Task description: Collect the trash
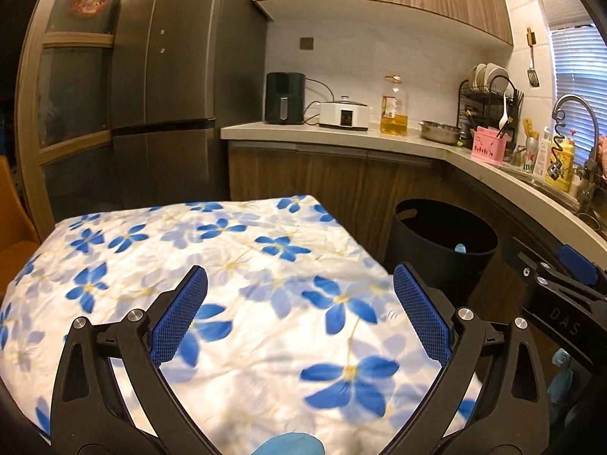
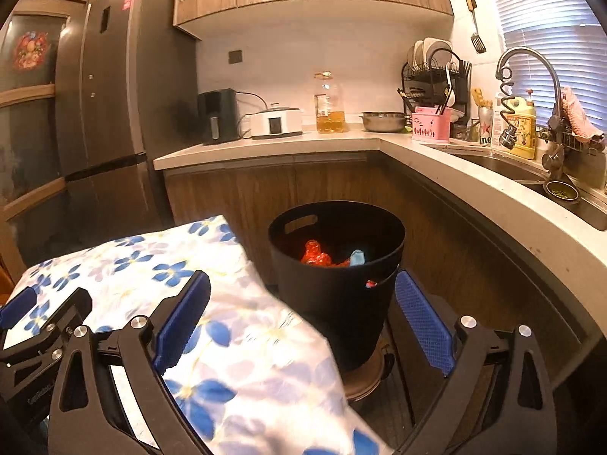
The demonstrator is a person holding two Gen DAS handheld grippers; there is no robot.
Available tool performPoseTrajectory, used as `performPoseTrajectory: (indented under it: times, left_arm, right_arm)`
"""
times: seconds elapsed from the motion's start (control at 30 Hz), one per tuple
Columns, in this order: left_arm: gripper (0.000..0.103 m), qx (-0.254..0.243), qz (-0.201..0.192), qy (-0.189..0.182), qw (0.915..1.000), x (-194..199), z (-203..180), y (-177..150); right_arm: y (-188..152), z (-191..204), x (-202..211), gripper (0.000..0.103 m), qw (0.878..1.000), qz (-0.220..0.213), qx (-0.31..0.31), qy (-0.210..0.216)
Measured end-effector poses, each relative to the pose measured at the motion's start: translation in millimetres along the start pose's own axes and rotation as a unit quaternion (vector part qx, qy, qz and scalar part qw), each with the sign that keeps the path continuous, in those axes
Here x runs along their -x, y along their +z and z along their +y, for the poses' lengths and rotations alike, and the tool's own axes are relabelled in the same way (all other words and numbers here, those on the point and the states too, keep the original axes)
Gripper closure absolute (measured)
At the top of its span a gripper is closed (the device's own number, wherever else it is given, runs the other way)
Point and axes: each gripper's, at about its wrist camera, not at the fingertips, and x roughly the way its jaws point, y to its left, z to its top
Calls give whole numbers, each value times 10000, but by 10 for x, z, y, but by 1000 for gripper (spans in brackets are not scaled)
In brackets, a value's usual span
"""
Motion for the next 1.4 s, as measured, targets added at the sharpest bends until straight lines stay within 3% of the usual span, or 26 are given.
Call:
performPoseTrajectory:
  times: [0.57, 1.4]
  left_arm:
    - [6, 231, -42, 163, 9996, 621, 522, -303]
    - [6, 346, -59, 258, 9991, 840, 719, -374]
  right_arm:
    - [-373, 436, 692, 8, 9996, 53, 223, 179]
    - [-443, 642, 863, 8, 9990, 28, 317, 326]
